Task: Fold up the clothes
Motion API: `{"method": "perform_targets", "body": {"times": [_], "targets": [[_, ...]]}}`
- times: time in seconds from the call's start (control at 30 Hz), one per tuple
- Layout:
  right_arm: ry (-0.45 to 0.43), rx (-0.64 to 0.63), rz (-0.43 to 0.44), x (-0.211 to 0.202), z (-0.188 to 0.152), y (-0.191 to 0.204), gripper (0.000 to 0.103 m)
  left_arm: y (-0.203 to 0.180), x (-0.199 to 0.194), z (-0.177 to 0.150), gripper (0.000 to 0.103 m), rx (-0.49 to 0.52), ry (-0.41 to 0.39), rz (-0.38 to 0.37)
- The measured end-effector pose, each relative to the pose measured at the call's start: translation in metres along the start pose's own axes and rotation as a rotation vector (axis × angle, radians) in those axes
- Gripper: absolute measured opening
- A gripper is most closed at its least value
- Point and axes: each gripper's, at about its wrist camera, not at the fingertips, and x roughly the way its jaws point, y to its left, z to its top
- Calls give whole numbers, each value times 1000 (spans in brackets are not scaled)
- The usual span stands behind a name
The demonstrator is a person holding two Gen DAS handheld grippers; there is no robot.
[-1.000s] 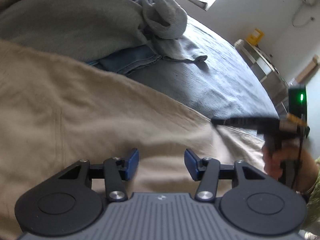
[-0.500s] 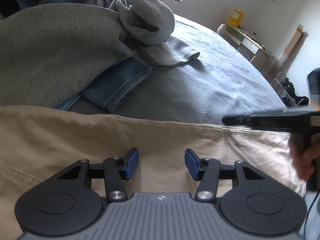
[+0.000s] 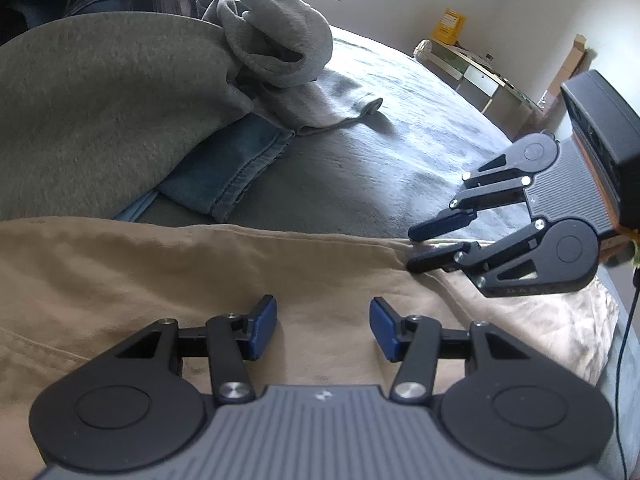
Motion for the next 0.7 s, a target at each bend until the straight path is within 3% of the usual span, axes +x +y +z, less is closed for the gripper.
{"method": "perform_targets", "body": {"times": [0.13,0.2,0.3,0.47,0.6,0.7], "targets": [[38,-71,10,5,5,6,19,0,0,0,53,15,2,-1],[50,-103,2,6,6,10,11,-1,0,1,53,19,2,0],[58,-202,-94,5,6,28,5,-2,0,1,53,24,1,3],[46,-257,-287,7,1,60,2,-4,3,3,54,25,-3,10],[48,-273,-443,21,0,64,0,-4,7,7,54,28,-12,17],[43,-188,-390,23,3,47,0,-3,10,9,54,25,-14,22]]}}
